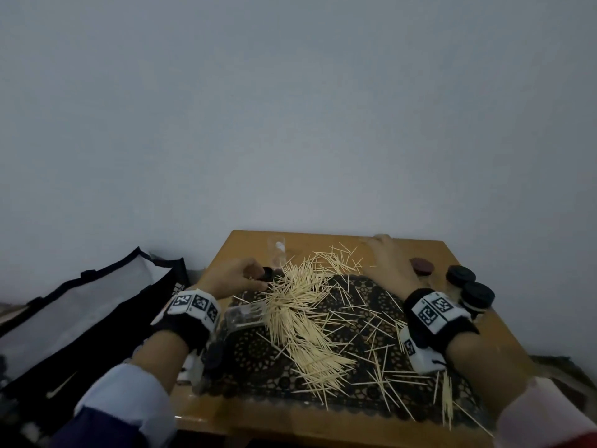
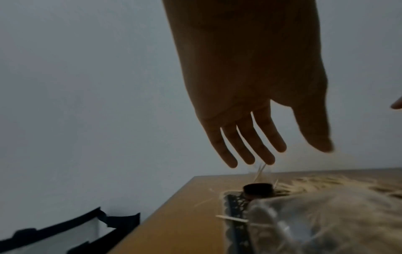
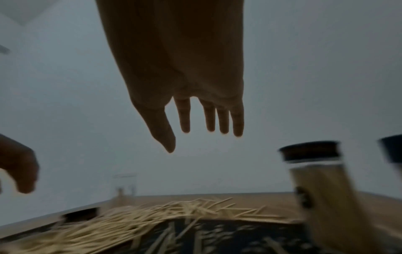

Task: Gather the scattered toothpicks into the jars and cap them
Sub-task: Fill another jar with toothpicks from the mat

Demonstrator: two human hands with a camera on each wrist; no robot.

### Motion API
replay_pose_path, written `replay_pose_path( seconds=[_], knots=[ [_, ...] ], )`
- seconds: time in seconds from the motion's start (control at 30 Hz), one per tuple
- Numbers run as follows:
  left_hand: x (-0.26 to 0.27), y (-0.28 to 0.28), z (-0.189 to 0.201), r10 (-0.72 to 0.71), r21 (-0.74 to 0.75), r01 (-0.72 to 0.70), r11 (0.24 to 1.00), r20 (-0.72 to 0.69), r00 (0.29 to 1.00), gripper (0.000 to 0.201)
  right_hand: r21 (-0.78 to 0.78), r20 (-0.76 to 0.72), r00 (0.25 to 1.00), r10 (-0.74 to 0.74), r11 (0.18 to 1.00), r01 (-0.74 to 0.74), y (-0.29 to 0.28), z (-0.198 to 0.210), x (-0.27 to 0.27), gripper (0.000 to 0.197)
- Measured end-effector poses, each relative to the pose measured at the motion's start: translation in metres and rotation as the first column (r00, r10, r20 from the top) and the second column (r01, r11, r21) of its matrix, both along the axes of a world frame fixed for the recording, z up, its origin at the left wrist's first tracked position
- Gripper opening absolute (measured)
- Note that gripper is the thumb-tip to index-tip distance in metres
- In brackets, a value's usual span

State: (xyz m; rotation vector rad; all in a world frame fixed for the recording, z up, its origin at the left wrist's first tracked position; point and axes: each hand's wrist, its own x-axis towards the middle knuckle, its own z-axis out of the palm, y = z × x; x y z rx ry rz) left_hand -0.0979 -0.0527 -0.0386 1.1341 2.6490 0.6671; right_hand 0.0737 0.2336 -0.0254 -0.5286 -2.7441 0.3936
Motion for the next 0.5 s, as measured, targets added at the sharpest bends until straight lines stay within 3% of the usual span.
replay_pose_path(
  seconds=[0.07, 0.17, 0.27, 0.5],
  knots=[
    [0.0, -0.01, -0.007, -0.017, -0.133, 0.023, 0.991, 0.045, 0.999, 0.052, -0.041, 0.112, 0.992, 0.065, 0.997, -0.06, -0.022, -0.004, -0.005, 0.059],
    [0.003, -0.017, -0.018, -0.041, -0.195, 0.044, 0.98, 0.02, 0.999, 0.071, -0.163, 0.331, 0.919, 0.213, 0.972, -0.167, -0.056, -0.015, -0.014, 0.066],
    [0.006, -0.016, -0.022, -0.05, -0.22, 0.054, 0.974, 0.024, 0.998, 0.065, -0.202, 0.425, 0.868, 0.258, 0.961, -0.187, -0.088, -0.025, -0.021, 0.077],
    [0.01, -0.015, -0.02, -0.124, -0.225, 0.136, 0.965, 0.067, 0.99, 0.036, -0.164, 0.486, 0.864, 0.136, 0.984, -0.063, -0.136, -0.045, -0.032, 0.111]
  ],
)
